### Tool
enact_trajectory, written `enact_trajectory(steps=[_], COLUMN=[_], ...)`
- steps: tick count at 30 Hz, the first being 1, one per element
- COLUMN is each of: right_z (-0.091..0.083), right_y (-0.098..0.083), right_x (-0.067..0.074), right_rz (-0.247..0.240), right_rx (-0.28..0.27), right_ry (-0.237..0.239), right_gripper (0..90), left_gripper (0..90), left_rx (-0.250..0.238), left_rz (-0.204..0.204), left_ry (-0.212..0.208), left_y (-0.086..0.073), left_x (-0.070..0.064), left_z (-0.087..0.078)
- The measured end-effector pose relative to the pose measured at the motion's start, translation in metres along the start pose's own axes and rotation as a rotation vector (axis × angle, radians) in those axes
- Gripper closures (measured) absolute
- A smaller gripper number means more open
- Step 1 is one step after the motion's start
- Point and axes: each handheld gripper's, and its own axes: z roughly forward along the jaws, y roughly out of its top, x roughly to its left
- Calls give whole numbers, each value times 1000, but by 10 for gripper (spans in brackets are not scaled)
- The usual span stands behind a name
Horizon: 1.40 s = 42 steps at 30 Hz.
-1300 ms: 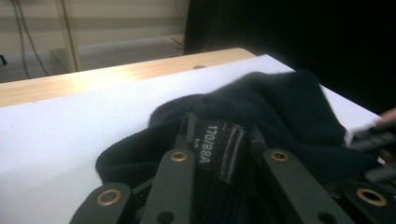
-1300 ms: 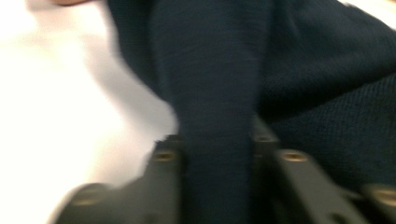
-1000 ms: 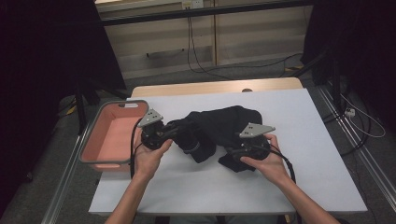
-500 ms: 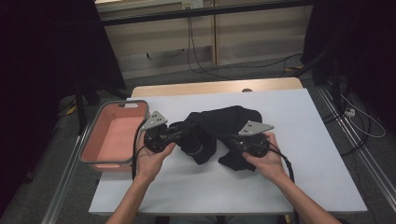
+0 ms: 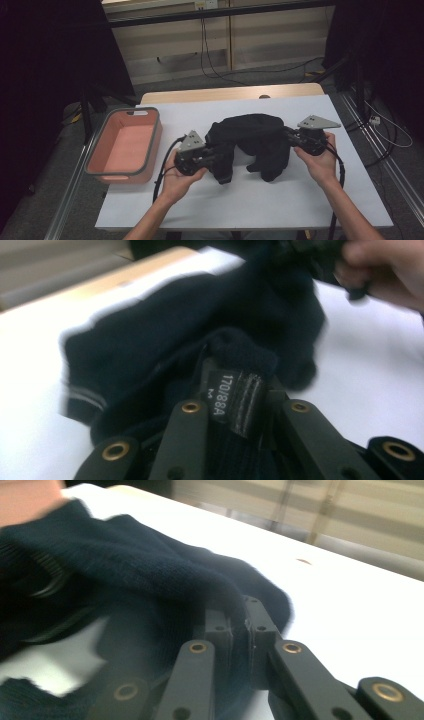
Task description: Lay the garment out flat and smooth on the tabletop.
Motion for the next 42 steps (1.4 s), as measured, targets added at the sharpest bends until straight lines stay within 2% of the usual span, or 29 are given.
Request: enact_trajectory(steps=[3,5,7,8,10,14,16,17,18,20,21,25,27,29,32,34,38,42], right_z=[-3,-6,-7,-7,-5,4,7,7,6,3,2,-6,-11,-17,-22,-23,-15,3], right_y=[-7,-16,-26,-29,-36,-36,-34,-31,-30,-25,-24,-27,-28,-26,-20,-14,-6,-2], right_x=[-20,-38,-50,-54,-59,-47,-38,-33,-30,-23,-21,-15,-11,-6,1,9,28,45], right_rz=[27,64,77,85,103,60,37,21,14,6,5,19,15,5,-4,-14,-46,-78], right_rx=[11,24,45,49,62,95,100,97,97,90,98,108,106,95,65,45,33,45], right_ry=[-68,-121,-167,-178,-170,-110,-87,-71,-60,-49,-36,-5,1,-1,-6,7,49,114], right_gripper=[838,838,838,837,831,758,691,665,642,518,451,314,293,263,239,230,254,307], left_gripper=[797,795,791,787,781,757,718,684,656,594,552,418,359,278,254,244,220,206], left_rx=[56,89,132,158,185,188,177,180,173,165,161,141,138,146,130,129,125,127], left_rz=[32,49,68,79,82,40,18,21,18,12,11,27,42,32,12,-2,-52,-63], left_ry=[-36,-44,-56,-59,-51,-62,-76,-85,-90,-97,-91,-61,-35,-22,-10,24,61,102], left_y=[-7,-12,-18,-24,-32,-40,-42,-41,-40,-38,-37,-39,-44,-48,-56,-61,-65,-67], left_x=[-13,-19,-23,-24,-24,-18,-18,-17,-17,-16,-16,-20,-22,-20,-14,-6,8,19], left_z=[18,28,37,43,51,60,60,59,57,52,49,30,20,11,-1,-3,-4,0])
